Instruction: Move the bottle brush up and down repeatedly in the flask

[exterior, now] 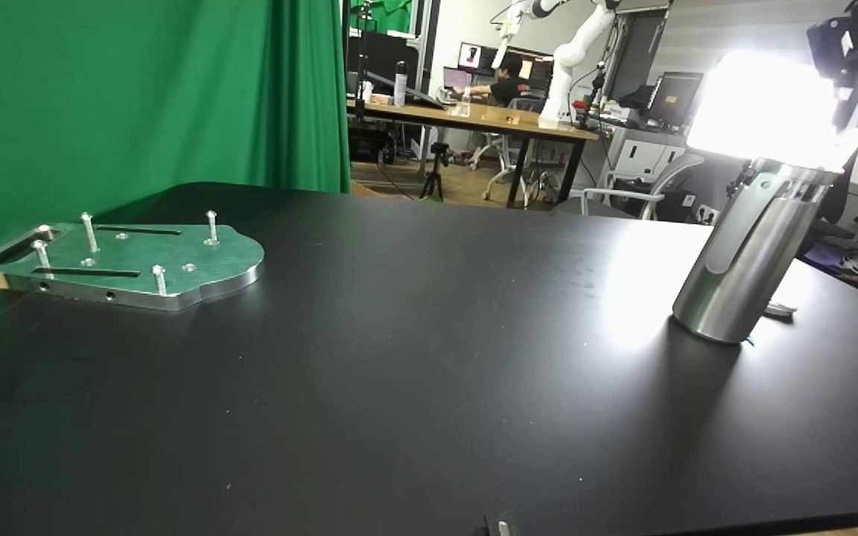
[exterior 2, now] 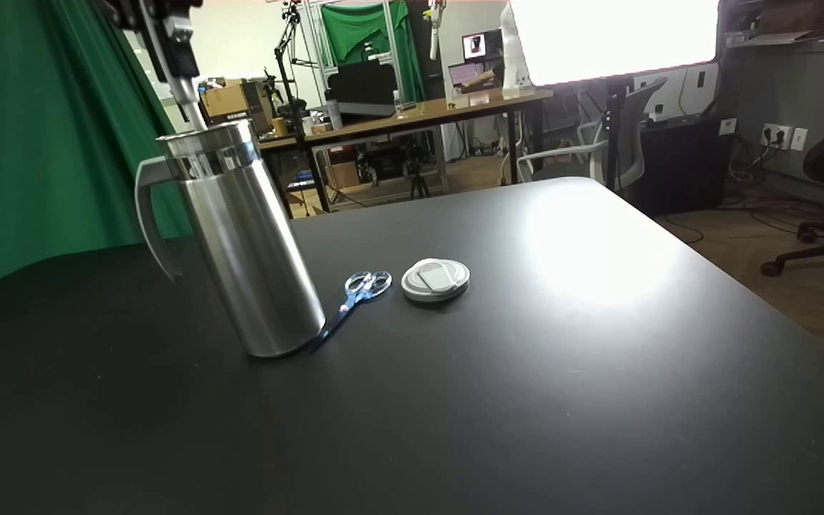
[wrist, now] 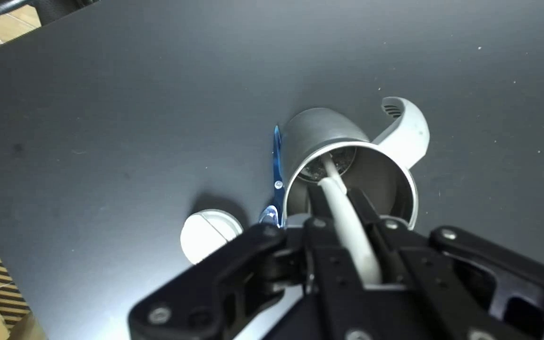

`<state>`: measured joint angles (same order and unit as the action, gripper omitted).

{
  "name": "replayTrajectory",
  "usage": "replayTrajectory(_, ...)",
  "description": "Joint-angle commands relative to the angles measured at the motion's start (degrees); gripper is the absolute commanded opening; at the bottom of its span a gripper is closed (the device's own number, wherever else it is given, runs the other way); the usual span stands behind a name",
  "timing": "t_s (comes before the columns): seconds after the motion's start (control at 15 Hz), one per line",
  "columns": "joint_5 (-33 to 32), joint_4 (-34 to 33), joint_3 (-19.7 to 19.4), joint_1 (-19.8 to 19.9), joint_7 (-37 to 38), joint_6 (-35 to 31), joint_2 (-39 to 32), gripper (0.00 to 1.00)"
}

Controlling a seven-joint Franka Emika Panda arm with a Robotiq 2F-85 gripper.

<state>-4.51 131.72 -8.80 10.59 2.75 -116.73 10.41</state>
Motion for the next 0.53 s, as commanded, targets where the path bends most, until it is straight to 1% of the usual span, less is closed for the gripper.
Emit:
replayTrajectory(0.0,-1.54,-1.00,0.24,-0.01,1.06,3.57,3.90,0.04)
replayTrajectory(0.27,-2.06,-1.16,0.50,-0.03,1.08,4.93,6.49,0.04)
replayTrajectory(0.33,-2.03,-1.21,0.58,-0.03,1.20,5.36,6.82,0.40)
replayTrajectory(0.4,-1.96,-1.24,0.62,-0.06,1.12,5.68,7.06,0.41)
replayTrajectory(0.47,-1.98,-1.21,0.70,-0.06,1.19,5.96,7.27,0.47)
